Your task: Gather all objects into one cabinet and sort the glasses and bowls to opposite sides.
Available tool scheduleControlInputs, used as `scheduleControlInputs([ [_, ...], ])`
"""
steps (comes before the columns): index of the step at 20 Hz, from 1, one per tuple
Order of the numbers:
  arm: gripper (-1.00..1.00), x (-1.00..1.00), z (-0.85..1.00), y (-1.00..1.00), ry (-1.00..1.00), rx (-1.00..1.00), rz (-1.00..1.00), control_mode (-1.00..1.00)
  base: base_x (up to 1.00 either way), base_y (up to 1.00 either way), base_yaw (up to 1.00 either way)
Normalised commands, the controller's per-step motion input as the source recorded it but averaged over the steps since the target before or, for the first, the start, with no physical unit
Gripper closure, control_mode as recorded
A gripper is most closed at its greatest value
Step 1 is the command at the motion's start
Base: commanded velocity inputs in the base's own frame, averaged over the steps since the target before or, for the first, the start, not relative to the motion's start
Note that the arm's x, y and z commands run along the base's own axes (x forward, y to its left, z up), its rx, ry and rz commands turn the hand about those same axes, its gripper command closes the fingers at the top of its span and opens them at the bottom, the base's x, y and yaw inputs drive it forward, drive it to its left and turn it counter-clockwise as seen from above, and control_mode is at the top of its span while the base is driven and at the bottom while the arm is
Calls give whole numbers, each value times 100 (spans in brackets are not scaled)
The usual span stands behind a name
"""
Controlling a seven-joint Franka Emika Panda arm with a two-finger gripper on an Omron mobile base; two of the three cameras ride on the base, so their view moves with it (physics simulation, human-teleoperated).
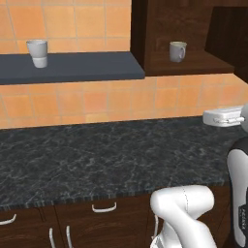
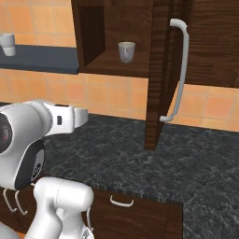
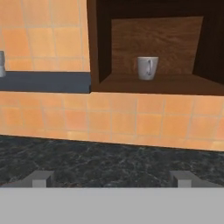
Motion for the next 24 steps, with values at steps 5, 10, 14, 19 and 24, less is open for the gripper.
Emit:
scheduleControlInputs([
  [5,-100,67,15,-41,0,13,-6,-100,0,0,0],
  [10,-100,100,38,-42,0,7,-6,-100,0,0,0],
  [14,-100,38,6,6,-6,1,0,-100,0,0,0],
  [19,-100,24,76,-2,-32,-7,0,-100,0,0,0],
  [24,-100,89,17,-8,-4,-1,-4,-100,0,0,0],
])
